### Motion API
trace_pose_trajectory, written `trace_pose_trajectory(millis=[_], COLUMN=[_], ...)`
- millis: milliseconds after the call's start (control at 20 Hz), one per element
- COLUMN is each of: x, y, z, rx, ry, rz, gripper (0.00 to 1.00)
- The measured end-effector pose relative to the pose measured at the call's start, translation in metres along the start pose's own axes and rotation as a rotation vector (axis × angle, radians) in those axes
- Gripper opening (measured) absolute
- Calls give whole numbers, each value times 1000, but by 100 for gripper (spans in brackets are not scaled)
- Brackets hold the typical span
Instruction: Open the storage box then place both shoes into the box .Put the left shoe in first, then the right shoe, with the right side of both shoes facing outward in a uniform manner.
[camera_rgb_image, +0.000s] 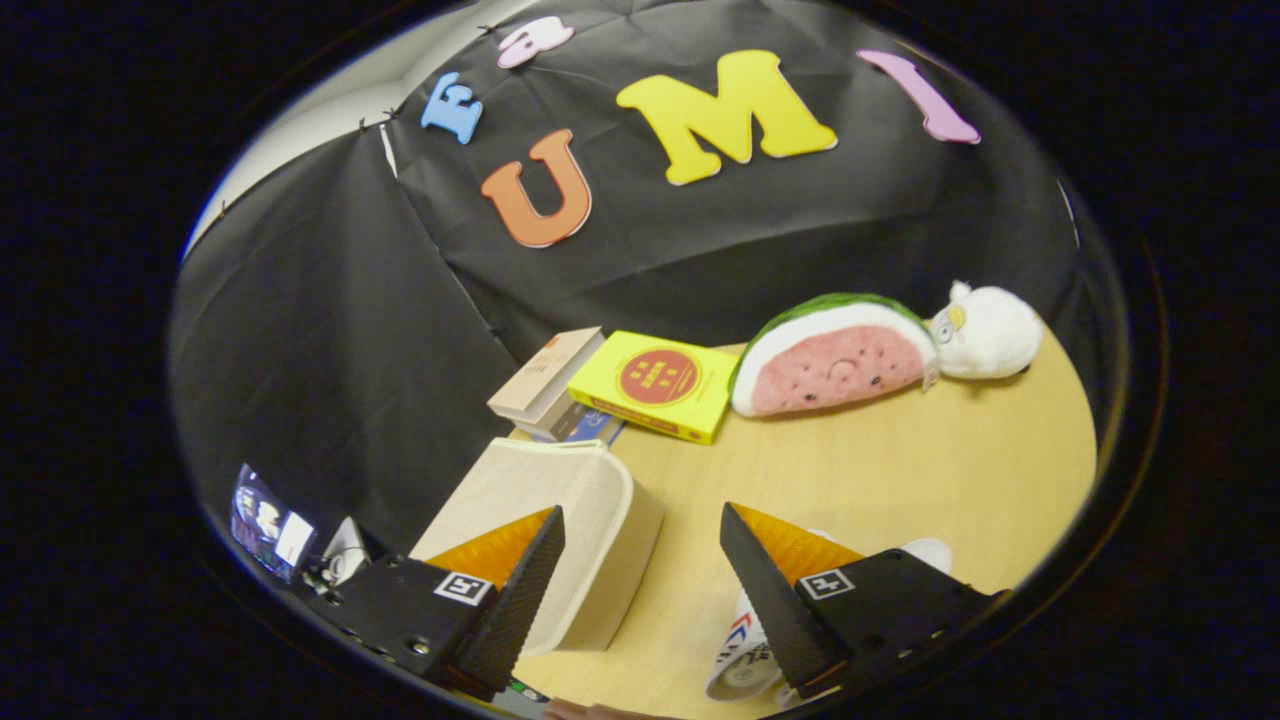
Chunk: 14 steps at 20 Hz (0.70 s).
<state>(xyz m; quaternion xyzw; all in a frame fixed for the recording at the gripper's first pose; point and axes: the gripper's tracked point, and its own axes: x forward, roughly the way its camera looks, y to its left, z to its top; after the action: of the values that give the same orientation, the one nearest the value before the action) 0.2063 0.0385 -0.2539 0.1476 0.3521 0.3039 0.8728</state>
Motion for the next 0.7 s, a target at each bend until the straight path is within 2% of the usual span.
trace_pose_trajectory(millis=[100, 250, 450, 600, 700], x=[22, 41, 66, 71, 70], y=[11, 29, 29, 37, 53], z=[-10, -30, -45, -53, -58], rx=[60, 173, 344, 384, 411], ry=[78, 199, 288, 341, 392], rz=[117, 338, 475, 549, 635], gripper=[95, 95, 95, 95, 93])
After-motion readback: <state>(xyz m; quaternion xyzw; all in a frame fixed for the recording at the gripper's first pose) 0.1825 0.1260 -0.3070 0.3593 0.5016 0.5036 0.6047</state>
